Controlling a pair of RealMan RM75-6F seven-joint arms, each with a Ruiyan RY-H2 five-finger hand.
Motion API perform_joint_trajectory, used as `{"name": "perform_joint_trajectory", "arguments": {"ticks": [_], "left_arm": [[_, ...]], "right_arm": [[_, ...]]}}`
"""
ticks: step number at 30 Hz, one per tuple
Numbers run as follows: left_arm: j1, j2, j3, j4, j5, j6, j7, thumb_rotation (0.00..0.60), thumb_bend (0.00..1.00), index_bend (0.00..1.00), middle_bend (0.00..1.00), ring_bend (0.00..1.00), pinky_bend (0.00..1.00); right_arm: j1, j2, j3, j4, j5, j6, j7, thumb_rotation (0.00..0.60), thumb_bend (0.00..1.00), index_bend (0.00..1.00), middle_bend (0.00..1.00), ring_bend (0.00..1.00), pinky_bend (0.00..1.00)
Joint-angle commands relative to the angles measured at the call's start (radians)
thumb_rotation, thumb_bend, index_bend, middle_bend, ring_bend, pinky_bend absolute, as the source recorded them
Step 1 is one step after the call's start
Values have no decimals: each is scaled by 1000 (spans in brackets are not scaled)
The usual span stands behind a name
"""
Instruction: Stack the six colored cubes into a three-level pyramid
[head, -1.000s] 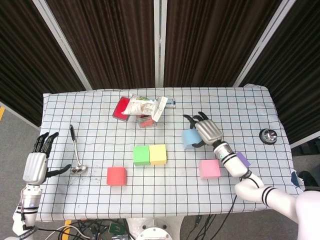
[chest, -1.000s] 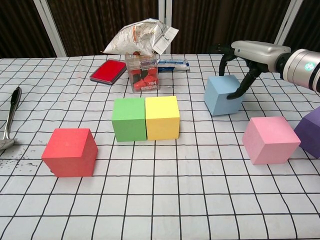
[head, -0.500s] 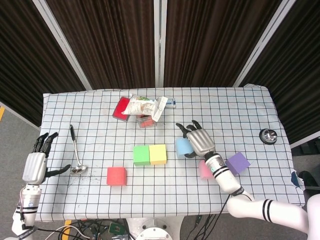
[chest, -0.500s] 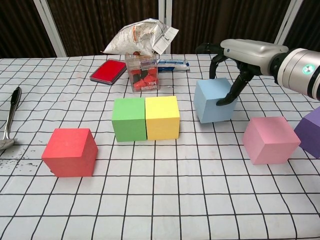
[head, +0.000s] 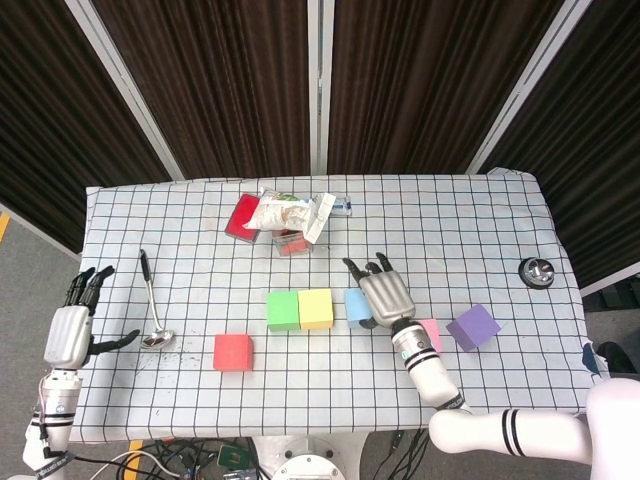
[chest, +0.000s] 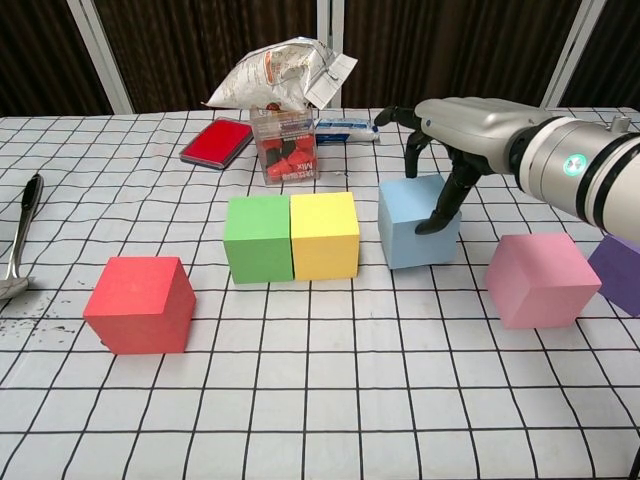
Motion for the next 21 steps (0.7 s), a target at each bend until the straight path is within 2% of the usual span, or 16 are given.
{"name": "perform_joint_trajectory", "arguments": {"ticks": [1,21], "left_arm": [[2,-1,-2,3,0,1,-4,600,0,63,125,0,0],[4,-2,-9,15,-1,-10,-15,600,0,63,125,0,0]], "right_arm": [[6,-20,4,14,16,12,-4,600,96,0,595,194,0],[-5,-104,-1,77,13,48,36,600,96,0,595,205,0]]}}
